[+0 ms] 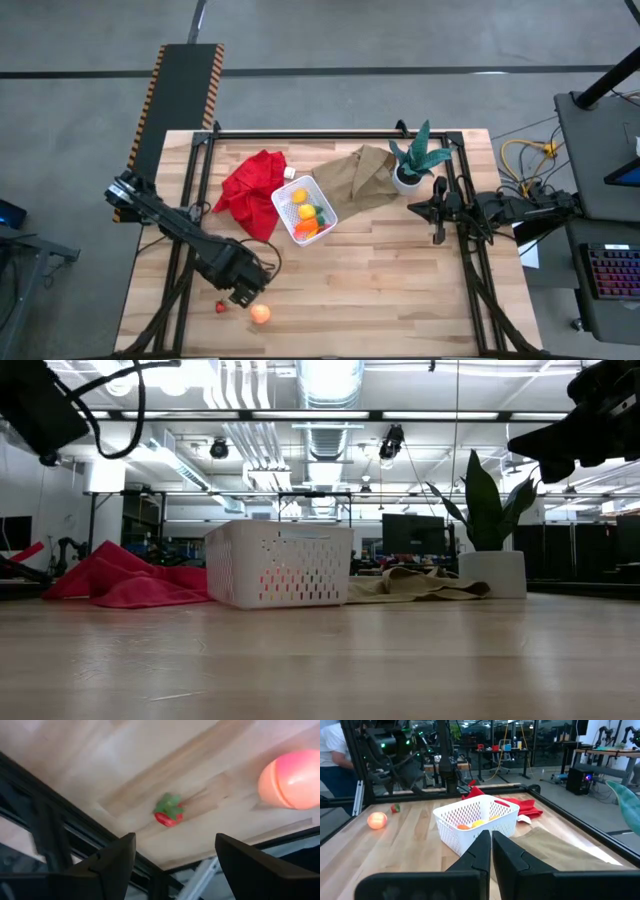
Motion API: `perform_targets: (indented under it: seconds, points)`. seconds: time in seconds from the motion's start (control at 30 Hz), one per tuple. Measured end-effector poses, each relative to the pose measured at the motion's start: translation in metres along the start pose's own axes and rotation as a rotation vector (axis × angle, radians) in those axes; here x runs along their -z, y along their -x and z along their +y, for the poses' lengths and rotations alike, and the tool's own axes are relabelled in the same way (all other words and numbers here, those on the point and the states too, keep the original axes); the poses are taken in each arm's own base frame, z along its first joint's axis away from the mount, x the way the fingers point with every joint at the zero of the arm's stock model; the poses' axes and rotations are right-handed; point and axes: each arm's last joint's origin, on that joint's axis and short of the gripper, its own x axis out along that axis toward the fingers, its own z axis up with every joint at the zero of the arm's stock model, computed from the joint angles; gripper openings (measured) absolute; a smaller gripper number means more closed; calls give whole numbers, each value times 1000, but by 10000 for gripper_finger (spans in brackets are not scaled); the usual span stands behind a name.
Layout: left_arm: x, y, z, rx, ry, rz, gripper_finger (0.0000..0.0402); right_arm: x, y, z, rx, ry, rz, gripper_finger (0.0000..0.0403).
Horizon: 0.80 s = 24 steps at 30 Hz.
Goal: Pick and placing Produce into tupperware
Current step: Put the toy strawberry into the white bin
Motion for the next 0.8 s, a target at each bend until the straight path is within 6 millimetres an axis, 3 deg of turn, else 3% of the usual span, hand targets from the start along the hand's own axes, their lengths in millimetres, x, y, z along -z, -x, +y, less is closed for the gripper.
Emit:
perform_targets:
  seconds: [0.23,0.4,0.8]
  points:
    - [6,-25,-16,-33,44,129,258,0,0,0,-1,-2,0,9]
    - [10,-39,-24,-37,46,128,258,0,0,0,-1,22,0,9]
    - [12,-59,-24,-126,122,89,258,0,0,0,-1,21,0,9]
